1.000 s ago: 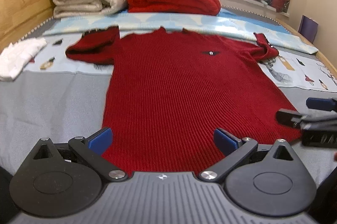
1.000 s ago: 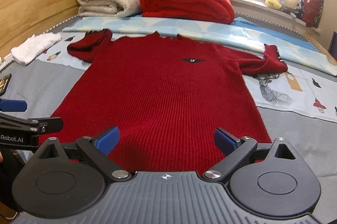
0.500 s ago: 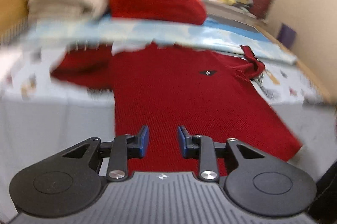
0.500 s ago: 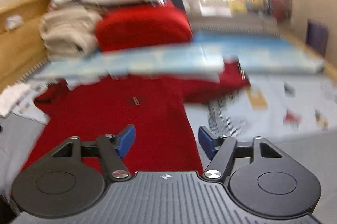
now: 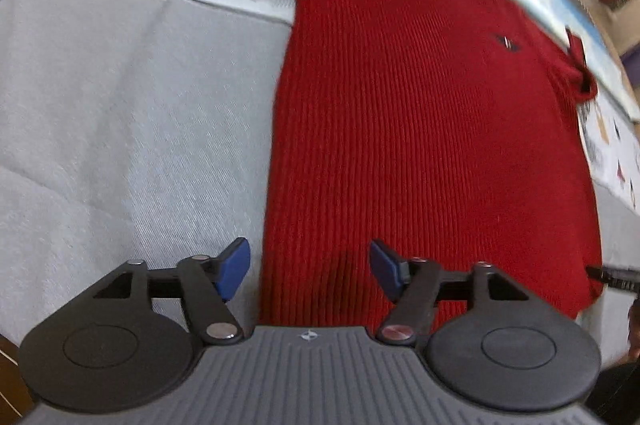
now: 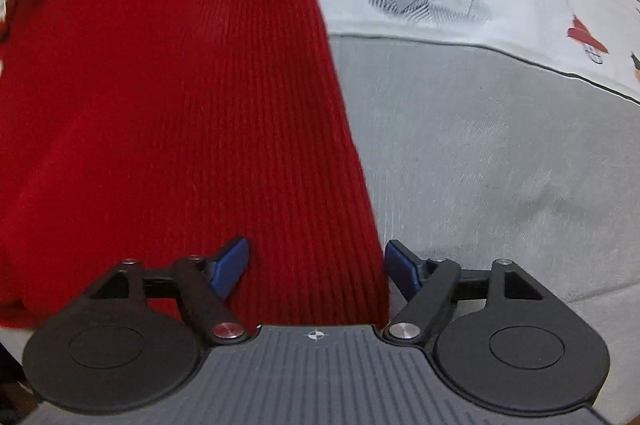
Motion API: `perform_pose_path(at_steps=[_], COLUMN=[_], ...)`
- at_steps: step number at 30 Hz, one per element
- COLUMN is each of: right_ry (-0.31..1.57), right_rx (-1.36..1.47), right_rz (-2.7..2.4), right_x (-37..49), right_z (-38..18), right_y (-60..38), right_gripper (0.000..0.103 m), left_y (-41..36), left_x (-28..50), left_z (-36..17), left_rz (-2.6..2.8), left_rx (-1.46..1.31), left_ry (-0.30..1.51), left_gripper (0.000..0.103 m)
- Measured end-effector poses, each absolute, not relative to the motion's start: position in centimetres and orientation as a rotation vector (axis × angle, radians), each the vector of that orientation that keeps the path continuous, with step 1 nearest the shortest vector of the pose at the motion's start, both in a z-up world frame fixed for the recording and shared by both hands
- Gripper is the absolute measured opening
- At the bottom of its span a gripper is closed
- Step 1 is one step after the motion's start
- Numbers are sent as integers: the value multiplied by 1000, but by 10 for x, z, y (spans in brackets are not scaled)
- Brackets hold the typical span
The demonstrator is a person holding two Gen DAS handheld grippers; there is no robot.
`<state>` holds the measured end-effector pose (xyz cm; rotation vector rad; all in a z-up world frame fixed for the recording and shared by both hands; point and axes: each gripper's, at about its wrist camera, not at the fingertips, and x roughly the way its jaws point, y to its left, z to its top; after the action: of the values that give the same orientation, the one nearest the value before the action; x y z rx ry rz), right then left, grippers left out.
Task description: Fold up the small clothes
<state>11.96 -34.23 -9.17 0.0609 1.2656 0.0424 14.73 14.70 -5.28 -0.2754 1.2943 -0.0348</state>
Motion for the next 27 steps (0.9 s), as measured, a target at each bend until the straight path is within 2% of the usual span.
perform_pose_path(at_steps=[7,16,17,19,20,22,23,24,25,27], right_ry=[1273,1294,1295,1297,1294,1284,1278,1271,1257,1218], right_rx=[97,126,123,117,113,118,129,141,141,154], right_rz=[62,153,163,177,184,212,234,258,277,313], right_x=[113,92,90,87,86,86,84,82,79,74], right_z=[-91,-93,-93,-93,-92,-92,-90,-87,-84,-76], right_y=[-353,-366,-366,-365,-364,-363,-362,-361,-360,-360], right_gripper=[77,80,80,80,78,62,55,39,30,21], left_y=[136,143,144,142,142,139,140,141,143,152], left_x=[126,91,90,90,89,87,88,85,83,78], left_z=[-69,-73,-73,-72,-70,-67,-64,-61,-58,-49], left_rz=[-153,-272,-282,-297,-299,-299,-301,-308,-312,-320], left_rx=[-157,-109,-101,-85,-78,-74,-82,-100,-117,-143], left_ry=[1388,1408,1403,1387,1378,1363,1352,1337,1321,1291], left_gripper=[74,72,70,51,46,26,20,10,9,8])
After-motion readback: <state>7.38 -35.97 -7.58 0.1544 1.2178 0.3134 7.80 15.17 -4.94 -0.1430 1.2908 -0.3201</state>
